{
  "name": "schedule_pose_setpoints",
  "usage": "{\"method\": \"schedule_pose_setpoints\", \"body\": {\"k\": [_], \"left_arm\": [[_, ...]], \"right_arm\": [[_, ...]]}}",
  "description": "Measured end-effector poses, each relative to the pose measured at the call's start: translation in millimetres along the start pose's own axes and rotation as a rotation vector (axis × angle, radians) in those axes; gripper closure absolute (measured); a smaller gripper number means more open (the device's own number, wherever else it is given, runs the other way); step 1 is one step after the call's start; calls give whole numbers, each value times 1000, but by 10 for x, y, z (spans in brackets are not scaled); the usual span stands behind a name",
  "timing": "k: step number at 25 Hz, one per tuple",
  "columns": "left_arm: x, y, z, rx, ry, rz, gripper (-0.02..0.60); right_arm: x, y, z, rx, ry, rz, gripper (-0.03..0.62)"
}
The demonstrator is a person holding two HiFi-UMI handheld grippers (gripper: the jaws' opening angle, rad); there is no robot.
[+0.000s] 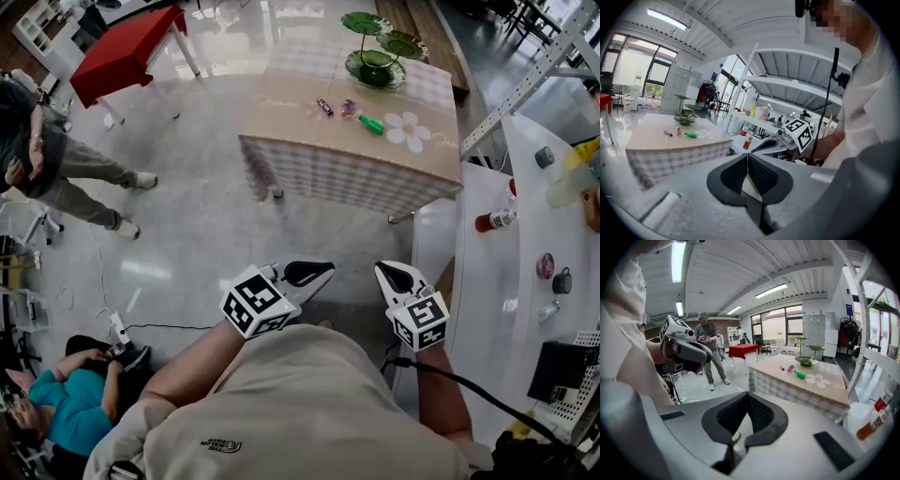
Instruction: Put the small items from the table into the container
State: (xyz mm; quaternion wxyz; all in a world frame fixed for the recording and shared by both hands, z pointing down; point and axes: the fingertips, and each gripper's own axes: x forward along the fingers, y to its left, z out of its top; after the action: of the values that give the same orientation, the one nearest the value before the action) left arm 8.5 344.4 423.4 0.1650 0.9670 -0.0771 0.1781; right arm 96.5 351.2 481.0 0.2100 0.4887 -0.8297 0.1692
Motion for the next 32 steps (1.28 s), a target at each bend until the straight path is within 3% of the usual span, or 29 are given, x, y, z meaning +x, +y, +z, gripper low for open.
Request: {"method": "schedule_pose_setpoints", "body": {"k": [13, 19, 26, 32], "left_arm": [[-613, 1465, 273, -13, -13, 8, 572], [-877, 1987, 298, -27, -23, 39, 572], [-875, 2403, 433, -57, -44, 79, 572], [-762, 2853, 629, -93, -59, 172, 572]], "right_arm": [[1500, -99, 871, -60, 23, -39, 569], [2091, -291, 1156, -92, 41, -80, 494], [2626, -816, 1314, -102, 71, -100, 494], [3250, -1433, 1430, -121, 97, -80, 494]]}}
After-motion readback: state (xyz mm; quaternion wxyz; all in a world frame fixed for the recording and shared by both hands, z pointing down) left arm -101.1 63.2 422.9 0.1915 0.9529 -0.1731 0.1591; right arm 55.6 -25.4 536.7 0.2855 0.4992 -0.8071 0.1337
